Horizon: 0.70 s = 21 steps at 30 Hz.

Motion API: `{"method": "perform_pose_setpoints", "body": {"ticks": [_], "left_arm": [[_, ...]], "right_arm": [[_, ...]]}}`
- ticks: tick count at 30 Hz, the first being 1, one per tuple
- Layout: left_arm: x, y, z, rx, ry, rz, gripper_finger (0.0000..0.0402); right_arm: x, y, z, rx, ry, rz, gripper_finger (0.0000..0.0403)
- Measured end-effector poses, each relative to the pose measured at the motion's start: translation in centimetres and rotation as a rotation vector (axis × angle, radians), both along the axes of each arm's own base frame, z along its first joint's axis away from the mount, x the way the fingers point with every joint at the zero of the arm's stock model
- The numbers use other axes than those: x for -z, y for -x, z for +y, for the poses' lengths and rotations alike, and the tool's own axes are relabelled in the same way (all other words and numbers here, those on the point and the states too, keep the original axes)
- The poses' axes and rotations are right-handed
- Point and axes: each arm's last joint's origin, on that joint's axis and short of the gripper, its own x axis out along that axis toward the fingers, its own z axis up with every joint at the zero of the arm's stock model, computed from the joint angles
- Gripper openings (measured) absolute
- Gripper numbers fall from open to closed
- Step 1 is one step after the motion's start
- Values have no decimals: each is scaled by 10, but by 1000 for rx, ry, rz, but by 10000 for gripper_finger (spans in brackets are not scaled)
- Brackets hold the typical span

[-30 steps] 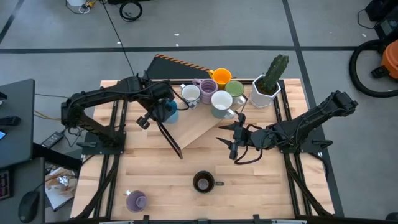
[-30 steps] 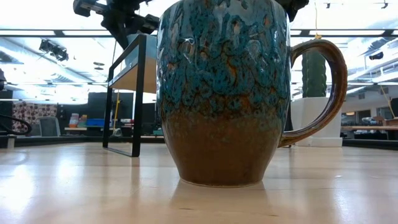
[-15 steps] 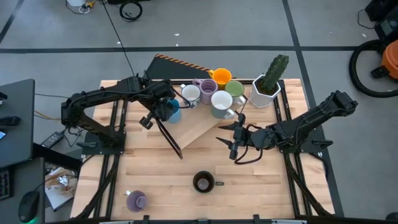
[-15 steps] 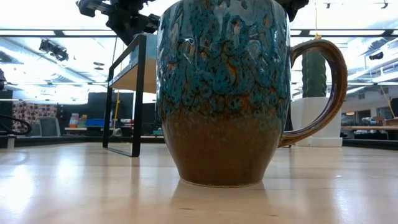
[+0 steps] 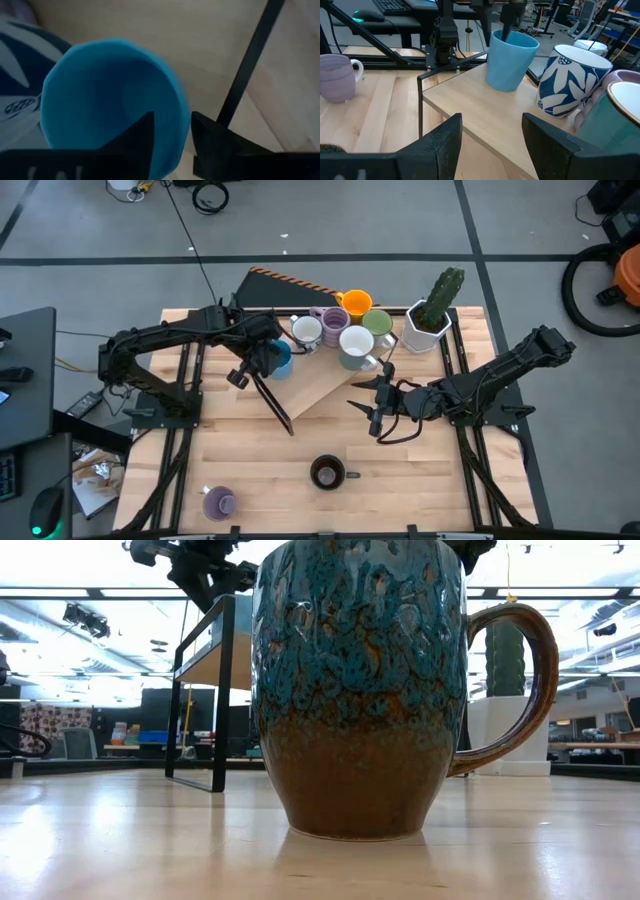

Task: Place coffee mugs
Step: Put the light blue mug on the shelf, then put the green patterned mug on the shelf

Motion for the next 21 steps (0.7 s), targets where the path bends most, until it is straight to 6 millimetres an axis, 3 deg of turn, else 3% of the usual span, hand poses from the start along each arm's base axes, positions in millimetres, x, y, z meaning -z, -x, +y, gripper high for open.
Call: {"method": "perform_pose_setpoints", "body": {"ticks": [11, 21], "left_arm": [[-7, 4, -13, -41, -190, 4, 155], [-22, 17, -39, -104, -135, -95, 156]], "right_arm": [[0, 0, 0, 1, -4, -1, 212], [0, 0, 0, 2, -6, 2, 212]]}}
